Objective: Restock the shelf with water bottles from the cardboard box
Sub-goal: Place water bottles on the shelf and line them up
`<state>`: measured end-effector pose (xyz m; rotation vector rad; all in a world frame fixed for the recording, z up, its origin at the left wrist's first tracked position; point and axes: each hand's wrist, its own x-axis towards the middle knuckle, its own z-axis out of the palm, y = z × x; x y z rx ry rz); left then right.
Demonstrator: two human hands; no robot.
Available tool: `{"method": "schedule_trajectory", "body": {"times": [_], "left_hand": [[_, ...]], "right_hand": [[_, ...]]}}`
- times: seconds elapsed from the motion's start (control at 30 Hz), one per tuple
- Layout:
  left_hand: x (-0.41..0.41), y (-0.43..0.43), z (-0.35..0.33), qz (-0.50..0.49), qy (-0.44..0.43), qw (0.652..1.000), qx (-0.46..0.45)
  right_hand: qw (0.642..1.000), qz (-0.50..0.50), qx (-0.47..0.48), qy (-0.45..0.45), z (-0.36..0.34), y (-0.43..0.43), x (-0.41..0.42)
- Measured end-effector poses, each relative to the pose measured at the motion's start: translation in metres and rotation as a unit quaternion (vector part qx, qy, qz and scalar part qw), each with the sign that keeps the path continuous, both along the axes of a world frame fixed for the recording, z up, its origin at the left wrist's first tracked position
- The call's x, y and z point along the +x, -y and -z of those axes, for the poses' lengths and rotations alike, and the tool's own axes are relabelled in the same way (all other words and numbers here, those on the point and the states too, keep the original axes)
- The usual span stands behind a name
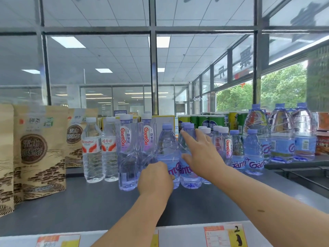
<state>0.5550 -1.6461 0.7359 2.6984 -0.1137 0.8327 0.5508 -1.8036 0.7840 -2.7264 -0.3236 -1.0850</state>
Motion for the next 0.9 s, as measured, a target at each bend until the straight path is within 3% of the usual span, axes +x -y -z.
{"method": "schedule_trajectory", "body": {"times": [0.27,0.57,0.73,0.9], "left_hand": [[-0.006,0.001,-0.001,0.018,-0.011,0.999,-0.027],[-0.01,-0.008,0.002,0.045,-0.063,0.996,-0.038],[-0.035,-0.009,-0.003,0.091,-0.068,0.993,-0.034],[-0.087,-0.014,0.003,0.18,-0.006,0.975,-0.131]], "right_hand": [[1.0,0.003,0.012,-0.023,0.01,-0.001,-0.004],[0.991,0.013,0.133,-0.015,0.037,0.003,-0.037],[0.991,0.013,0.124,-0.051,0.047,0.001,-0.067],[0.986,-0.005,0.168,-0.025,0.054,-0.013,-0.111]]}}
